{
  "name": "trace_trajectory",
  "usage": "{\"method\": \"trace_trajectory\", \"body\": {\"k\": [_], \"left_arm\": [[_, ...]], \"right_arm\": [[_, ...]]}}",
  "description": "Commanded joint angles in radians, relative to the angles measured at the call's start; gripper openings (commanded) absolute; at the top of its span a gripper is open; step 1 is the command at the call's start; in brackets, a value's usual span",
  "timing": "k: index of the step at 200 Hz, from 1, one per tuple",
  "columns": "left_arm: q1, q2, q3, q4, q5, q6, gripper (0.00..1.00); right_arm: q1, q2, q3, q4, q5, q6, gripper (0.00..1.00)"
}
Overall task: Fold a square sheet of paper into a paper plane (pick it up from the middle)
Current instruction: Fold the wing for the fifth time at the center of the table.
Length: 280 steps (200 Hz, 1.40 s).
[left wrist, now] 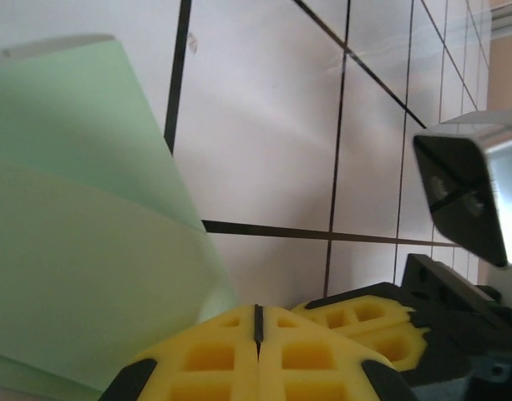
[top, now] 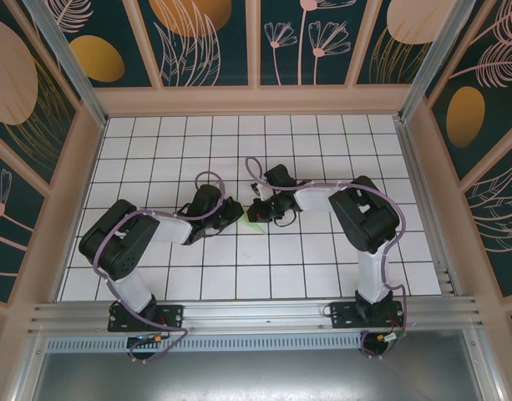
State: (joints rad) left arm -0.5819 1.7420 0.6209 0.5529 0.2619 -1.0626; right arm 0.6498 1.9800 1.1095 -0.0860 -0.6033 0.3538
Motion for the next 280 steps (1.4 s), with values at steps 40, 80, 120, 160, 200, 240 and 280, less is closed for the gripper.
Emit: {"method": "trace_trajectory", "body": {"k": [40,80,120,160,200,240,280], "left_arm": [[-0.005,0.03,0.0,-0.018,-0.04,-0.025,0.04],[-0.003,0.018,-0.022,-0.064,-0.147,-0.027,0.01],[0.029,0.021,-0.031,-0.005,-0.182,0.012,0.02],[0.073,0.021,-0.059,0.026,-0.197,0.015,0.02],[0.134,0.011,-0.109,0.036,-0.222,0.012,0.02],[0.187,-0.005,-0.134,0.025,-0.249,0.026,0.02],[0.24,-0.022,-0.151,0.025,-0.245,0.034,0.02]], "right_arm": [[0.01,0.042,0.021,-0.063,0.033,-0.036,0.06],[0.01,0.054,-0.008,-0.1,0.082,-0.06,0.06],[0.01,0.064,-0.057,-0.116,0.101,-0.084,0.06],[0.006,0.067,-0.076,-0.124,0.114,-0.087,0.06],[0.007,0.066,-0.082,-0.124,0.117,-0.088,0.06],[0.005,0.064,-0.093,-0.122,0.119,-0.086,0.06],[0.005,0.06,-0.096,-0.12,0.117,-0.087,0.06]]}}
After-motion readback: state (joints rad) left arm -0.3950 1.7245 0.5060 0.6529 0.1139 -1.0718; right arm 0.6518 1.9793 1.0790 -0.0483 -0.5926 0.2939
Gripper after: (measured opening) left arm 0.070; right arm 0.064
